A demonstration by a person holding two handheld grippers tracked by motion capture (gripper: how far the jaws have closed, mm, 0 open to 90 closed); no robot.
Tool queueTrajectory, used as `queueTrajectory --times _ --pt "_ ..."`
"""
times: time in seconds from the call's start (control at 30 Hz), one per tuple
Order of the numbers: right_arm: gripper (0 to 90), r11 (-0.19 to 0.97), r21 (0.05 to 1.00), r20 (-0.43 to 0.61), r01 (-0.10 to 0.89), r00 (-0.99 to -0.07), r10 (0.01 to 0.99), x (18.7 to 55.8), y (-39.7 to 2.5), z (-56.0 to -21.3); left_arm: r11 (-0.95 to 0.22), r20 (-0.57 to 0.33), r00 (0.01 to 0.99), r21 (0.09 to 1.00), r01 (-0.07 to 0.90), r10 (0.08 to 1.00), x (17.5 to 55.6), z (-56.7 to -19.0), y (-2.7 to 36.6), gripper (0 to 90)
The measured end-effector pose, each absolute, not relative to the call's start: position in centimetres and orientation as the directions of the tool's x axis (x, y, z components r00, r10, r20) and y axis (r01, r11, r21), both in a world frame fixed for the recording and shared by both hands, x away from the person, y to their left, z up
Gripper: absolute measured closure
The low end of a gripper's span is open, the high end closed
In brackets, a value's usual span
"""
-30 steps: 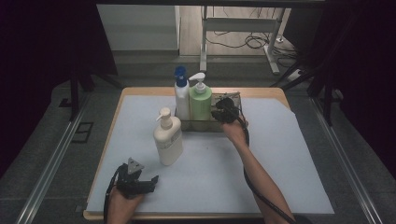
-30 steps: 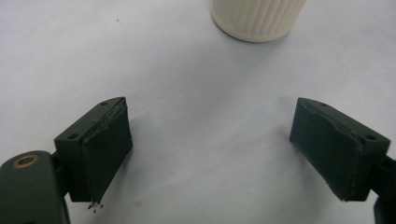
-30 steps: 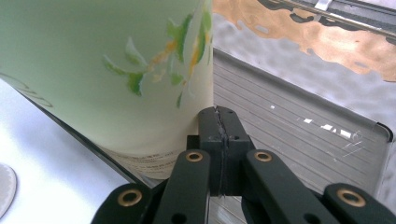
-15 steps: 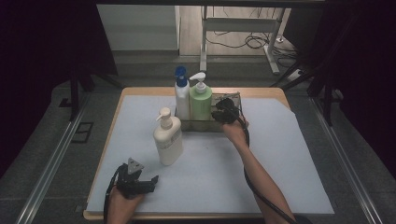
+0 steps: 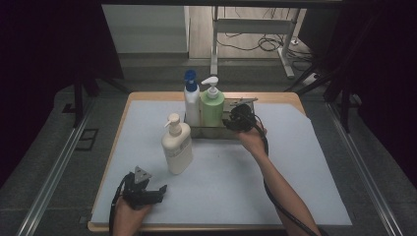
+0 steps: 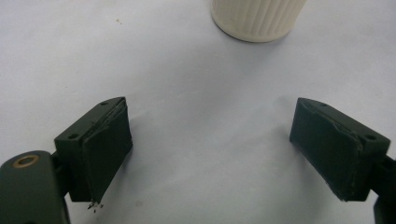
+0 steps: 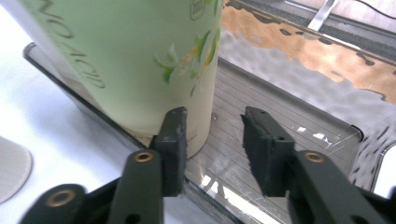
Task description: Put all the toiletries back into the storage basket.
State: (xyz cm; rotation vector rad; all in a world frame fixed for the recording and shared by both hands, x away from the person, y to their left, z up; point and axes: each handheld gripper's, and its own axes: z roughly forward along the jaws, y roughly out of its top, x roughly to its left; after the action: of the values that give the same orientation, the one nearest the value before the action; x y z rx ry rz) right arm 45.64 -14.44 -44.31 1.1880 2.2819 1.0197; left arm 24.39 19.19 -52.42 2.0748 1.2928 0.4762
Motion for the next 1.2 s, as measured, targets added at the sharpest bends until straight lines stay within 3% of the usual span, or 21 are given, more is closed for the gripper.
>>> queueTrajectory --times 0.27,0.5,1.2 --pt "36.0 0.402 0.758 0.003 0.514 -0.619 0.785 44.3 -15.0 -43.4 -0.312 -0.028 0.449 0.683 0.661 0.893 24.4 -52.4 19.2 12.3" --pt "24.1 0.419 0.772 -0.002 0.478 -0.658 0.753 42.9 -15.7 -42.7 -0.311 -0.029 0.45 0.683 0.661 0.893 24.4 -52.4 19.2 12.3" --pt "13.2 0.482 0.761 -0.032 0.435 -0.717 0.697 38.8 -18.0 -42.5 -0.313 -0.028 0.451 0.682 0.661 0.892 24.4 -52.4 19.2 12.3"
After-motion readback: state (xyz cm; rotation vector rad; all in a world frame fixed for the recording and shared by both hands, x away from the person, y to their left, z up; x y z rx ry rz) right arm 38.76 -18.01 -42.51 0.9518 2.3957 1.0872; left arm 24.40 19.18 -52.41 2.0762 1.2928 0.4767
